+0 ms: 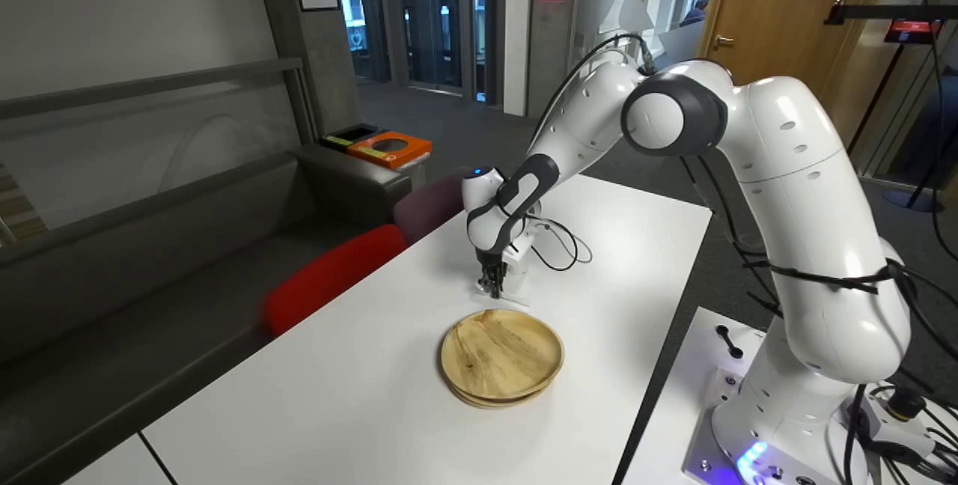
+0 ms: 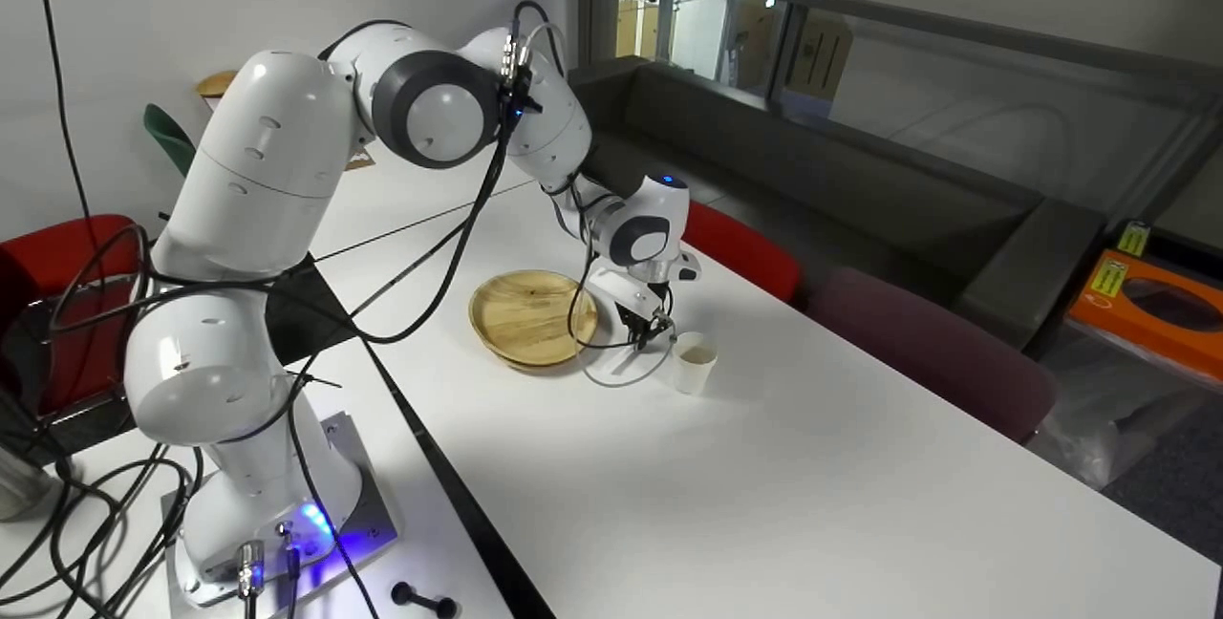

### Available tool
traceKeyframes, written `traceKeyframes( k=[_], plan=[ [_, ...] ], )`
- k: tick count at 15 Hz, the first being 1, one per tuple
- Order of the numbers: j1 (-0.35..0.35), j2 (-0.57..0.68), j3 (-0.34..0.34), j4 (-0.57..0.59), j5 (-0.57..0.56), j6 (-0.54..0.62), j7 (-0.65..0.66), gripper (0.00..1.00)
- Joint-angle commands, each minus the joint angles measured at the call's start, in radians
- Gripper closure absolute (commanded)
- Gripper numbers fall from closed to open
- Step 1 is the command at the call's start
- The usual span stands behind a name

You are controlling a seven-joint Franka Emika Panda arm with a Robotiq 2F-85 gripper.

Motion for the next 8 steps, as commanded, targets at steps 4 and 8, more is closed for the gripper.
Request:
traceKeyframes(
  k=[4,8],
  plan=[
    [-0.025,0.012,0.023,0.029,0.031,-0.02,-0.046,0.97],
    [-0.027,0.009,0.025,0.026,0.036,-0.022,-0.047,0.56]
  ],
)
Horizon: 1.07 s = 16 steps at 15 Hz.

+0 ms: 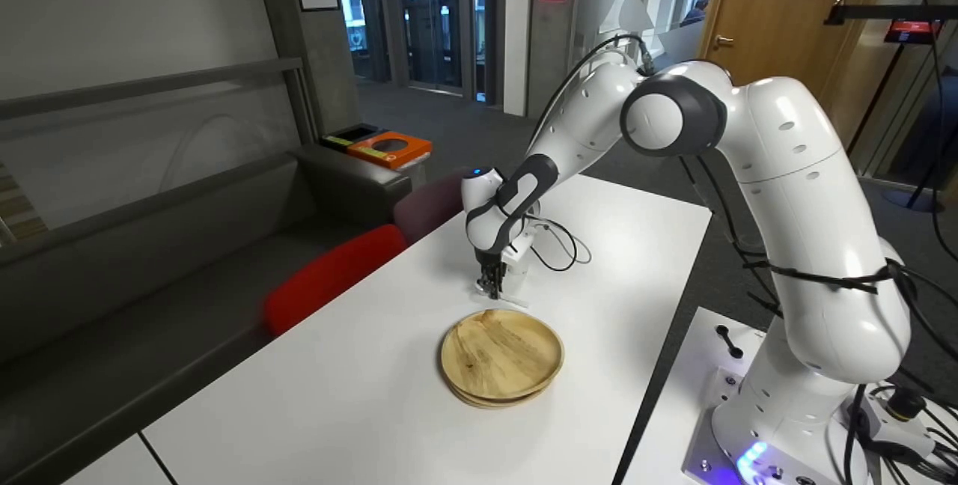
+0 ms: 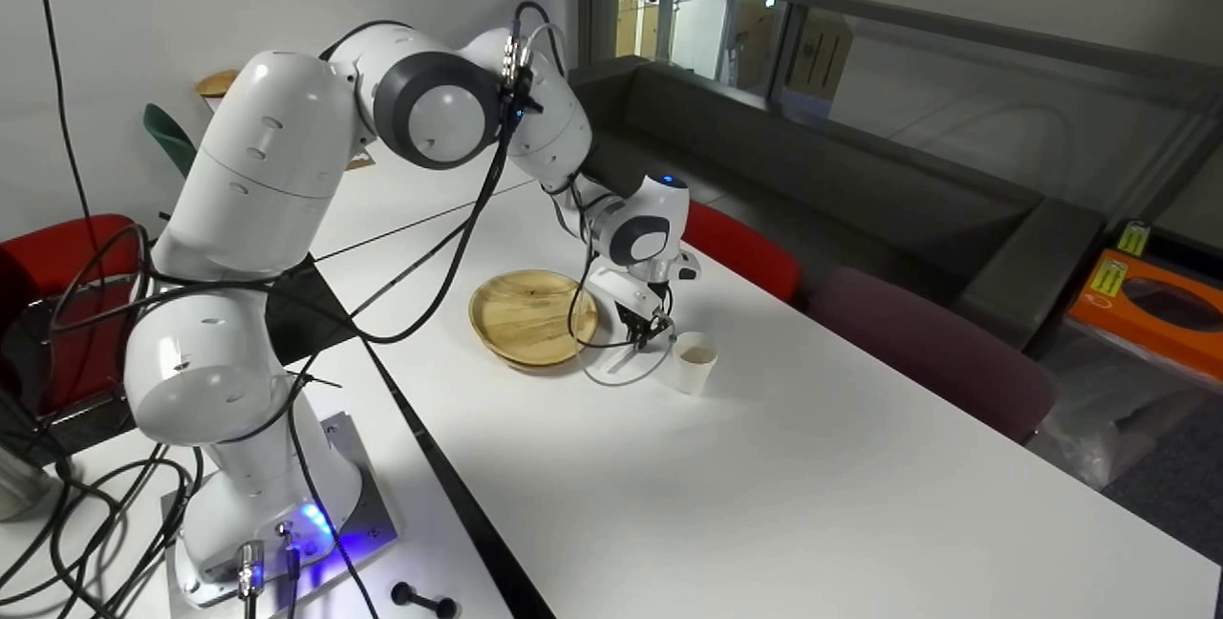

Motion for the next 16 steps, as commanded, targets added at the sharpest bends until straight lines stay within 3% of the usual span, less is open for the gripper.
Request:
traceKeyframes(
  k=[1,5,8,12,16],
  plan=[
    [-0.026,0.004,0.022,0.02,0.031,-0.022,-0.045,0.48],
    [-0.022,-0.009,0.021,0.01,0.028,-0.019,-0.04,0.2],
    [-0.019,-0.116,0.039,-0.078,0.03,-0.008,-0.056,0.01],
    [-0.038,-0.294,0.106,-0.198,0.096,0.021,-0.151,0.0],
    [-0.031,-0.489,0.156,-0.284,0.234,-0.052,-0.258,0.0]
  ],
)
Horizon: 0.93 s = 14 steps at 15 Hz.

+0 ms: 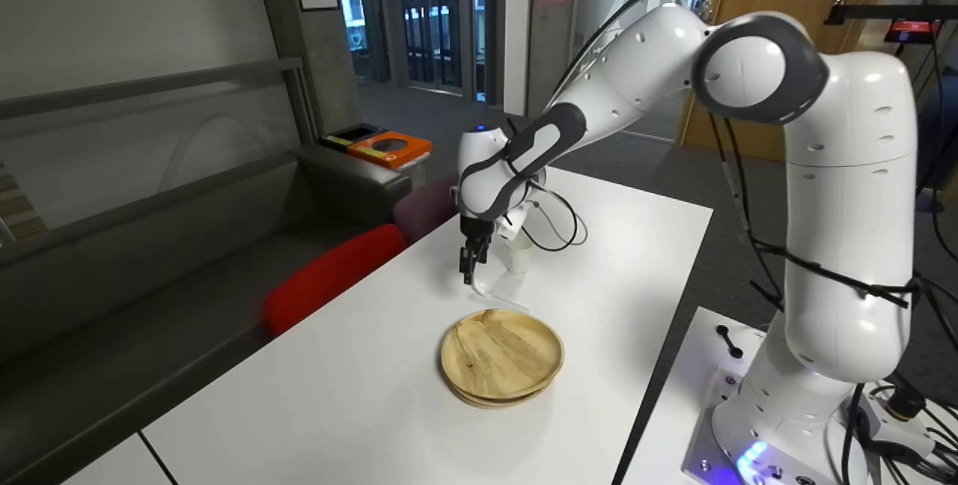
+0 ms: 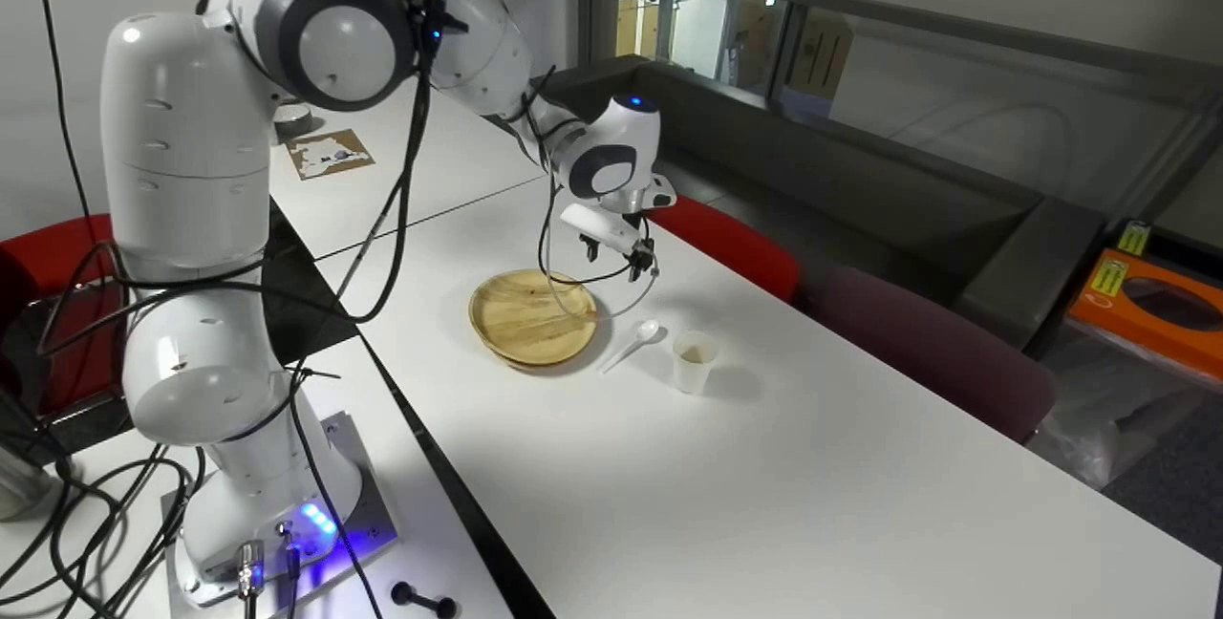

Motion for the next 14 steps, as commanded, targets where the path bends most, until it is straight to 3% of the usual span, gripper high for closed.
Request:
traceKeyframes(
  k=[1,5,6,9,14],
  plan=[
    [0.003,-0.234,0.029,-0.139,0.095,-0.078,-0.071,0.0],
    [0.079,-0.44,0.016,-0.22,0.104,-0.175,-0.01,0.0],
    [0.08,-0.304,-0.005,-0.133,0.08,-0.144,-0.024,0.0],
    [0.111,-0.407,-0.008,-0.187,0.079,-0.169,-0.005,0.0],
    [0.109,-0.414,-0.012,-0.206,0.079,-0.169,-0.004,0.0]
  ],
)
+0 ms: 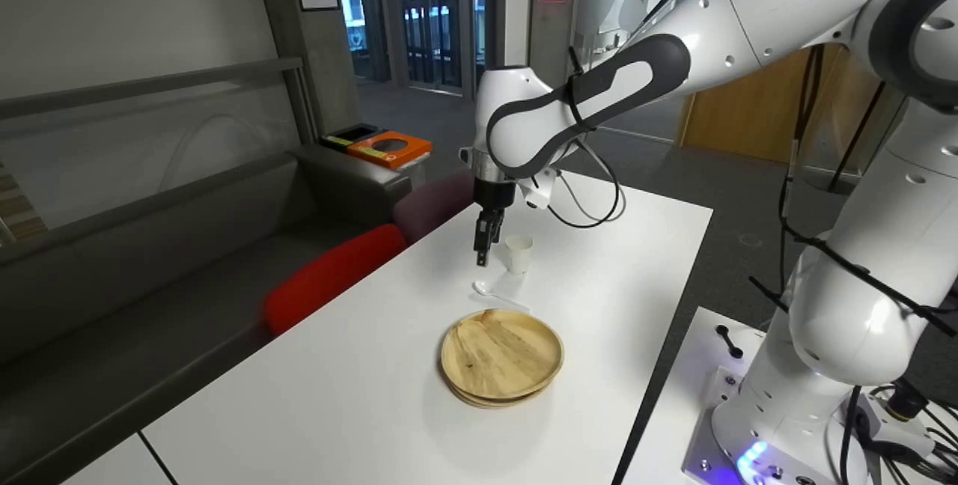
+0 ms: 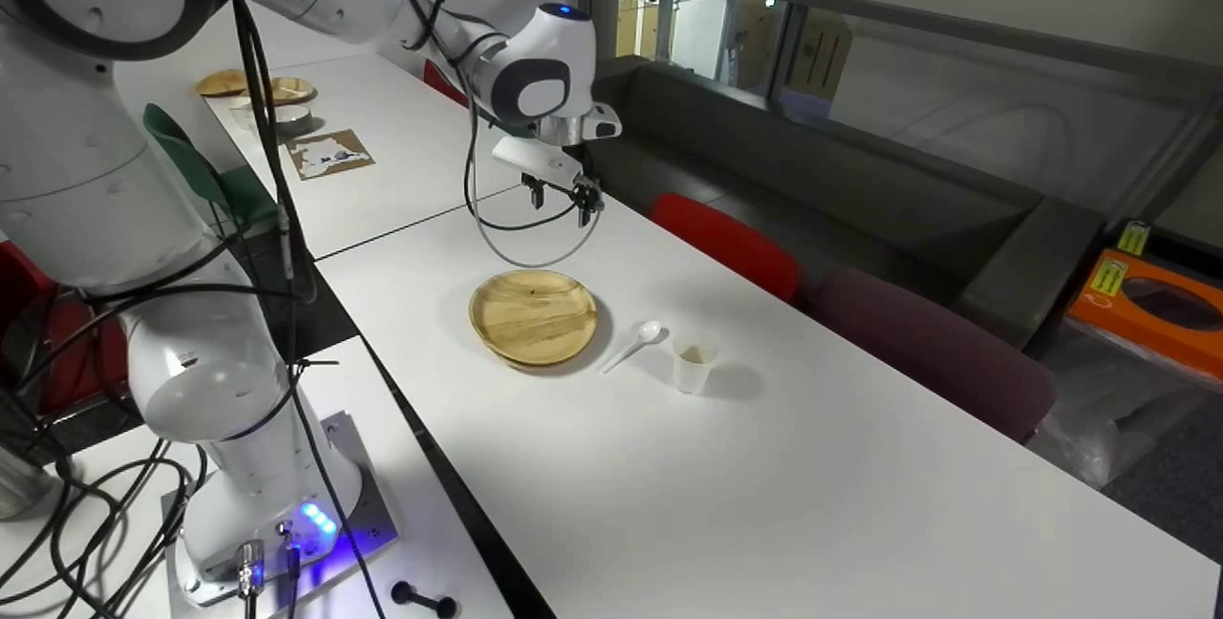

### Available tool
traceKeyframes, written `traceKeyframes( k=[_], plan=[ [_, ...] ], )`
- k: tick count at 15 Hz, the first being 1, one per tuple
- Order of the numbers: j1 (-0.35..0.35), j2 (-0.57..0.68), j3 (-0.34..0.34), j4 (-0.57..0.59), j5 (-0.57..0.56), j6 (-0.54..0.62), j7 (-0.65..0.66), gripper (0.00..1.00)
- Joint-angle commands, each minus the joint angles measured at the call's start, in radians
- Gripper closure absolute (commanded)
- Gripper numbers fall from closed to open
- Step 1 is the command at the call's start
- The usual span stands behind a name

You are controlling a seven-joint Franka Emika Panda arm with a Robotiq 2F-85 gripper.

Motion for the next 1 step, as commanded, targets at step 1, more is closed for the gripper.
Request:
traceKeyframes(
  k=[1],
  plan=[
    [0.035,0.0,-0.034,0.002,-0.004,-0.002,0.004,0.0]
  ],
)
